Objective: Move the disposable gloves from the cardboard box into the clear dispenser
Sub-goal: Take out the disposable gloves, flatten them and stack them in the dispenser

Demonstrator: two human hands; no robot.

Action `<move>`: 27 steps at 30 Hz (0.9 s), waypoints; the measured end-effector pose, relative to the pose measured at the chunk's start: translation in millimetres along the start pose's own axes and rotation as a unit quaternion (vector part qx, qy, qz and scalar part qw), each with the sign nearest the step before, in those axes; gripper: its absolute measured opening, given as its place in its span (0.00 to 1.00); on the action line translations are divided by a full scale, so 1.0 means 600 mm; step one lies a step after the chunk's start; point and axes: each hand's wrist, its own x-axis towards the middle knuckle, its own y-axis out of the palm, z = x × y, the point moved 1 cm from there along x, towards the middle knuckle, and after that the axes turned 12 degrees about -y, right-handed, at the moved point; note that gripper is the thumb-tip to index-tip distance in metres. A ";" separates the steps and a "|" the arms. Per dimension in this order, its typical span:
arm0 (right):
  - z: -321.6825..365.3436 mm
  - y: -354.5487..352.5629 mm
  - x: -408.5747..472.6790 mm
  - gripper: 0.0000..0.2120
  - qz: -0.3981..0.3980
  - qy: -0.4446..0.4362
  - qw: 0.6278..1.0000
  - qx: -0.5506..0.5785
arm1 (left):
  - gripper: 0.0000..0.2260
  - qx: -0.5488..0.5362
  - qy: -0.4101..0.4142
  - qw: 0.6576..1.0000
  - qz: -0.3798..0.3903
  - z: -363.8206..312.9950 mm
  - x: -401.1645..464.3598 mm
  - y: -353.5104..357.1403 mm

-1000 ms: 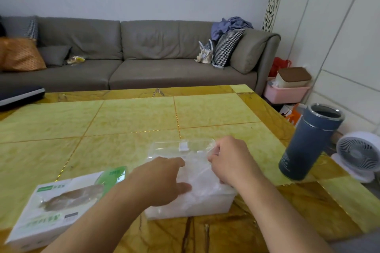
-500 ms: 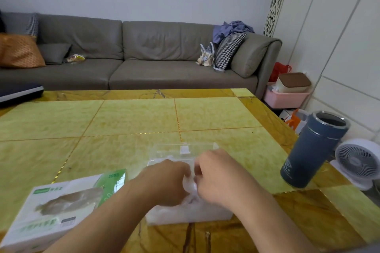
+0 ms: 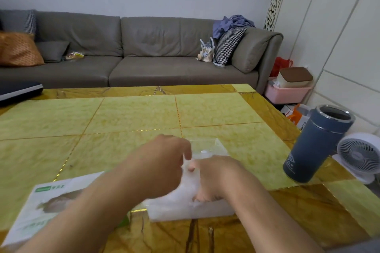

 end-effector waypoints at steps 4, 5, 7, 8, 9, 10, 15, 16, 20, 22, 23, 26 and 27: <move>0.013 -0.003 0.009 0.10 0.043 -0.006 0.998 -0.055 | 0.12 0.128 0.009 0.992 0.005 -0.044 -0.009 0.053; 0.014 -0.002 0.009 0.08 0.039 -0.001 0.998 -0.057 | 0.11 0.143 -0.011 0.989 0.032 -0.045 -0.007 0.065; 0.014 -0.002 0.007 0.07 0.033 0.004 0.998 -0.052 | 0.10 0.132 -0.062 0.986 0.076 -0.043 -0.002 0.071; 0.013 -0.002 0.007 0.08 0.037 0.008 0.998 -0.044 | 0.10 0.119 -0.082 0.985 0.092 -0.038 0.003 0.072; 0.011 -0.001 0.008 0.10 0.043 0.015 0.998 -0.035 | 0.09 0.115 -0.092 0.983 0.107 -0.030 0.010 0.075; 0.009 -0.001 0.006 0.13 0.049 0.021 0.998 -0.025 | 0.10 0.114 -0.100 0.981 0.124 -0.022 0.018 0.077; -0.009 0.011 -0.006 0.33 -0.040 0.017 0.999 0.031 | 0.22 0.141 -0.105 0.970 0.170 -0.002 0.039 0.082; -0.013 0.016 -0.010 0.32 -0.071 0.024 0.996 0.040 | 0.23 0.144 -0.103 0.969 0.173 -0.004 0.041 0.084; -0.019 0.021 -0.021 0.33 -0.096 0.068 0.992 0.046 | 0.22 0.150 -0.087 0.968 0.183 -0.008 0.046 0.095; -0.013 0.014 -0.014 0.12 -0.071 0.070 0.994 0.045 | 0.21 0.150 -0.077 0.966 0.196 -0.006 0.048 0.095; -0.011 0.012 -0.008 0.05 -0.058 0.067 0.995 0.042 | 0.20 0.151 -0.069 0.966 0.200 -0.003 0.049 0.094; -0.007 0.011 0.002 0.09 -0.013 0.061 0.998 0.025 | 0.19 0.164 -0.042 0.965 0.202 0.006 0.046 0.086; -0.006 0.011 0.005 0.08 -0.004 0.062 0.998 0.018 | 0.18 0.173 -0.034 0.965 0.196 0.011 0.043 0.084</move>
